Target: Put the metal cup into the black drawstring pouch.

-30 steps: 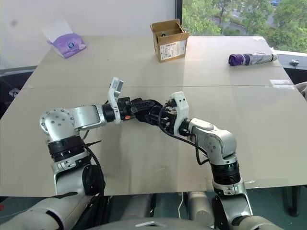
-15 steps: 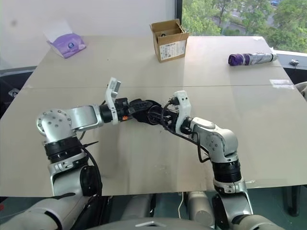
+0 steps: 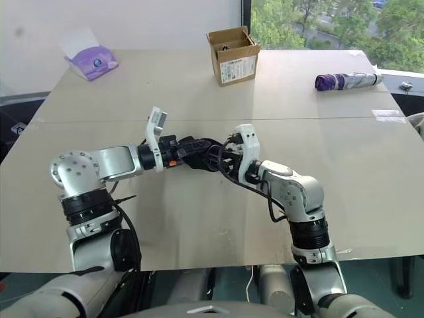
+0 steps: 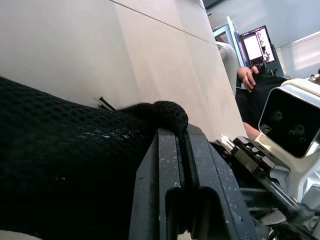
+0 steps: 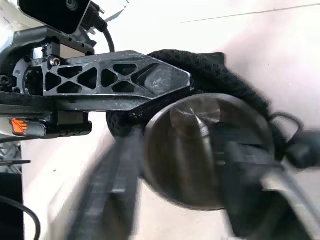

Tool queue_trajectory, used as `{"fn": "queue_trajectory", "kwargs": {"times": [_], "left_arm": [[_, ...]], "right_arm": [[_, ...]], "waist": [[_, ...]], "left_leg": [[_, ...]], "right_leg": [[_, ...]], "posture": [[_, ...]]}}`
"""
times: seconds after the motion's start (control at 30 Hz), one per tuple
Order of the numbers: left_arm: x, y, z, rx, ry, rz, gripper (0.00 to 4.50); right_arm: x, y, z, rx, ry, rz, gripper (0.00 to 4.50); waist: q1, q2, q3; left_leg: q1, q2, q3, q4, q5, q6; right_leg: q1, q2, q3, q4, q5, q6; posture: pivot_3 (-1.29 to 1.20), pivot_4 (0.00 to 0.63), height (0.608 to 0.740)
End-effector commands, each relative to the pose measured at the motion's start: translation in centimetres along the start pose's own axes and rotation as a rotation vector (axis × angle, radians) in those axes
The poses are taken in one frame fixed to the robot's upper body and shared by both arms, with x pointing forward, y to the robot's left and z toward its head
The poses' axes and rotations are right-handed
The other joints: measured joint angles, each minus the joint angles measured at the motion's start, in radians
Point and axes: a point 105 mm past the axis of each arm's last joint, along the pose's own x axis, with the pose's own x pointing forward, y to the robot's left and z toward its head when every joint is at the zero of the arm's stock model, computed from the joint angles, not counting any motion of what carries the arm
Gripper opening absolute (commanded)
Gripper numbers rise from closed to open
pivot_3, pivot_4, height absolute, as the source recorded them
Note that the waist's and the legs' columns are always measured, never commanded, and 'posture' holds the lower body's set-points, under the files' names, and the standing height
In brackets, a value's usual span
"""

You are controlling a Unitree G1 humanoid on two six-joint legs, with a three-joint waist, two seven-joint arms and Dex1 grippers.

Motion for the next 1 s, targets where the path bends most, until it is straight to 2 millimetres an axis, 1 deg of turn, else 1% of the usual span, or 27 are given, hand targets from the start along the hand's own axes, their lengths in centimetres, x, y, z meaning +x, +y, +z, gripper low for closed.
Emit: {"fn": "queue_trajectory", "kwargs": {"times": [0.03, 0.17, 0.23, 0.3, 0.37, 0.4, 0.47, 0.63, 0.77, 0.83, 0.9, 1.0], "left_arm": [[-0.1, -1.3, 0.6, 0.053, -0.017, -0.035, 0.00], [0.1, -1.6, 0.6, 0.060, -0.017, -0.041, 0.00], [0.1, -1.7, 0.7, 0.061, -0.020, -0.045, 0.00], [0.2, -1.8, 0.7, 0.062, -0.022, -0.047, 0.00], [0.2, -1.8, 0.8, 0.061, -0.025, -0.050, 0.00], [0.2, -1.9, 0.9, 0.060, -0.026, -0.053, 0.00], [0.4, -2.2, 1.0, 0.062, -0.027, -0.060, 0.00], [0.6, -2.8, 2.2, 0.046, -0.058, -0.087, 0.00], [0.7, -2.9, 3.0, 0.008, -0.082, -0.107, 0.00], [1.1, -3.3, 2.7, 0.001, -0.071, -0.125, 0.00], [1.4, -3.6, 2.4, -0.009, -0.064, -0.146, 0.00], [1.3, -3.6, 2.3, -0.018, -0.074, -0.143, 0.00]], "right_arm": [[0.4, 0.4, 0.9, -0.070, -0.016, -0.004, 0.12], [0.9, 0.9, 1.4, -0.140, -0.037, 0.006, 0.12], [1.2, 0.8, 1.3, -0.235, -0.034, -0.007, 0.12], [1.5, 1.1, 1.7, -0.300, -0.073, 0.009, 0.12], [1.8, 2.1, 2.5, -0.380, -0.144, 0.063, 0.12], [2.0, 2.7, 2.9, -0.458, -0.180, 0.088, 0.12], [2.3, 3.5, 3.1, -0.600, -0.218, 0.134, 0.12], [2.7, 4.4, 3.6, -0.733, -0.308, 0.204, 0.12], [2.9, 4.0, 4.9, -0.841, -0.377, 0.163, 0.12], [3.2, 3.5, 5.6, -0.898, -0.404, 0.113, 0.12], [3.6, 3.3, 5.7, -0.972, -0.406, 0.093, 0.12], [3.8, 2.9, 6.0, -1.017, -0.435, 0.053, 0.12]], "waist": [[0.000, 0.000, 0.000], [0.000, 0.000, 0.000], [0.000, 0.000, 0.000], [0.000, 0.000, 0.000], [0.000, 0.000, 0.000], [0.000, 0.000, 0.000], [0.000, 0.000, 0.000], [0.000, 0.000, 0.000], [0.000, 0.000, 0.000], [0.000, 0.000, 0.000], [0.000, 0.000, 0.000], [0.000, -0.001, 0.000]], "left_leg": [[0.000, 0.000, 0.000, 0.000, 0.000, 0.000], [0.000, 0.000, 0.000, 0.000, 0.000, 0.000], [0.000, 0.000, 0.000, 0.000, 0.000, 0.000], [0.000, 0.000, 0.000, 0.000, 0.000, 0.000], [0.000, 0.000, 0.000, 0.000, 0.000, 0.000], [0.000, 0.000, 0.000, 0.000, 0.000, 0.000], [0.000, 0.000, 0.000, 0.000, 0.000, 0.000], [0.000, 0.000, 0.000, 0.000, 0.000, 0.000], [0.000, 0.000, 0.000, 0.000, 0.000, 0.000], [0.000, 0.000, 0.000, 0.000, 0.000, -0.001], [0.000, 0.000, 0.000, 0.000, 0.000, -0.001], [0.000, 0.000, 0.000, 0.000, 0.000, -0.001]], "right_leg": [[0.000, 0.000, 0.000, 0.000, 0.000, 0.000], [0.000, 0.000, 0.000, 0.000, 0.000, 0.000], [0.000, 0.000, 0.000, 0.000, 0.000, 0.000], [0.000, 0.000, 0.000, 0.000, 0.000, 0.000], [0.000, 0.000, 0.000, 0.000, 0.000, 0.000], [0.000, 0.000, 0.000, 0.000, 0.000, 0.000], [0.000, 0.000, 0.000, -0.001, 0.000, 0.000], [0.000, 0.000, 0.000, -0.001, 0.000, 0.000], [0.000, 0.000, 0.000, -0.001, 0.000, 0.000], [0.000, 0.000, 0.000, -0.001, 0.000, 0.000], [0.000, 0.000, 0.000, -0.001, 0.000, 0.000], [0.000, -0.001, 0.000, -0.001, 0.000, 0.000]], "posture": [[0.00, 0.150, 0.740], [0.00, 0.150, 0.740], [0.00, 0.150, 0.740], [0.00, 0.150, 0.740], [0.00, 0.150, 0.740], [0.00, 0.150, 0.740], [0.00, 0.150, 0.740], [0.00, 0.150, 0.740], [0.00, 0.150, 0.740], [0.00, 0.150, 0.740], [0.00, 0.150, 0.740], [0.00, 0.150, 0.740]]}}
